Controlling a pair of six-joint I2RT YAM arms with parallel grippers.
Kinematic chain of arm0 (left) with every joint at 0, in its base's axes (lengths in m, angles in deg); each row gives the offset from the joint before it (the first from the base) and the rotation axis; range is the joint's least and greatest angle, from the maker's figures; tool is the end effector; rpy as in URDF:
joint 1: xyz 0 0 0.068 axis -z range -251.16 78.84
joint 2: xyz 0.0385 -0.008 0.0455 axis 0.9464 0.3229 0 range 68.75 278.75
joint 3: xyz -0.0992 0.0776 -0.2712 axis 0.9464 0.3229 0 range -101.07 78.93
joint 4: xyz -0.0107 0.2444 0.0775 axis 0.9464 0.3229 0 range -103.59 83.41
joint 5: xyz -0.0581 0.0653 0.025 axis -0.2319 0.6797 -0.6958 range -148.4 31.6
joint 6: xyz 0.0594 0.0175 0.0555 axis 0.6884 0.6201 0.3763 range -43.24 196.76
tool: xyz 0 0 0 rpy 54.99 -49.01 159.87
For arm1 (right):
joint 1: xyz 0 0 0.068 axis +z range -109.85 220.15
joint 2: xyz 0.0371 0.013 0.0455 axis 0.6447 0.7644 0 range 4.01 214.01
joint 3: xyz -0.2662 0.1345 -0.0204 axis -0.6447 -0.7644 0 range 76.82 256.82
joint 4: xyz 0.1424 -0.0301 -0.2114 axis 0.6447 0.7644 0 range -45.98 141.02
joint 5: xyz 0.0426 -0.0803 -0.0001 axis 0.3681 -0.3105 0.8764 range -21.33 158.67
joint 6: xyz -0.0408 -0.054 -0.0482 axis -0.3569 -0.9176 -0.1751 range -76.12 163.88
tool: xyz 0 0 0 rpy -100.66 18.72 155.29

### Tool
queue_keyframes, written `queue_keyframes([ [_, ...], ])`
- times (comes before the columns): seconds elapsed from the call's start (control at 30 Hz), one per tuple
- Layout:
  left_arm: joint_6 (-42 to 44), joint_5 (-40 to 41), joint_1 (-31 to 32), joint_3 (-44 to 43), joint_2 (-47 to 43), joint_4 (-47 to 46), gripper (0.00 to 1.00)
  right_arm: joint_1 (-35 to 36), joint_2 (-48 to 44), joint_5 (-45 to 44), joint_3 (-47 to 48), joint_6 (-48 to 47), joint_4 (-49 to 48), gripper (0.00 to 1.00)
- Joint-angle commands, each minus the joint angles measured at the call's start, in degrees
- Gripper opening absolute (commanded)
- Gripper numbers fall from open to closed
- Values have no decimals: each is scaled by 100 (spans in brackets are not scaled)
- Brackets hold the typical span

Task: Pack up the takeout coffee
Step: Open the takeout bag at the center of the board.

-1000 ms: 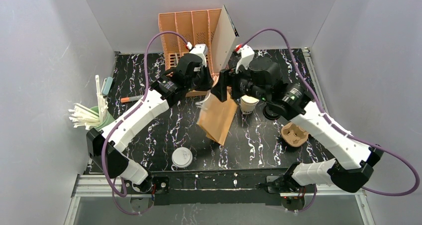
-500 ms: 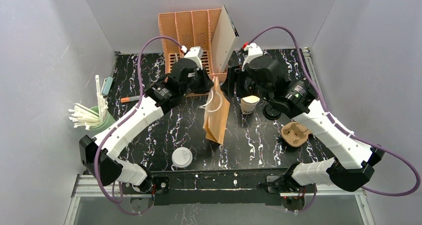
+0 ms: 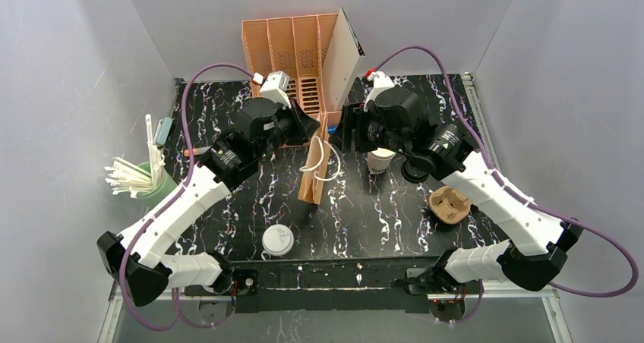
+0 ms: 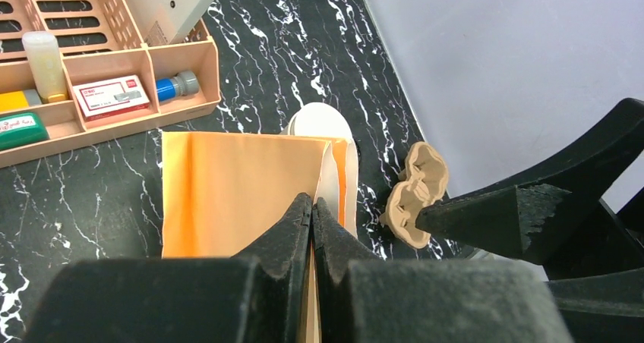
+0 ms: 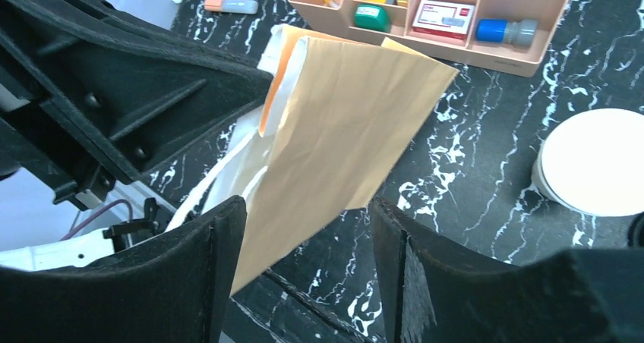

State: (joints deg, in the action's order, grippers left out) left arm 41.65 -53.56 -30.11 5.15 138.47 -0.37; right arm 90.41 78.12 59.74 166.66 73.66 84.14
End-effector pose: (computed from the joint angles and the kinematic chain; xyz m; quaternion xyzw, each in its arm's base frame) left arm 0.2292 -0.1916 0.4400 0.0120 0.7610 -0.3742 0.5298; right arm 0.1925 0.2139 0.4560 -0.1074 0.8321 0.2973 0.4557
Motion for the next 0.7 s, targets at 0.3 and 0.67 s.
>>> queue_keyframes([
  [0.3,-204,-135,-6,254,-215,-366,0,-12,383,366,58,352,-481,70],
  [0.67,-207,53,-2,389,-419,-399,0,-9,525,-32,-87,357,-112,63],
])
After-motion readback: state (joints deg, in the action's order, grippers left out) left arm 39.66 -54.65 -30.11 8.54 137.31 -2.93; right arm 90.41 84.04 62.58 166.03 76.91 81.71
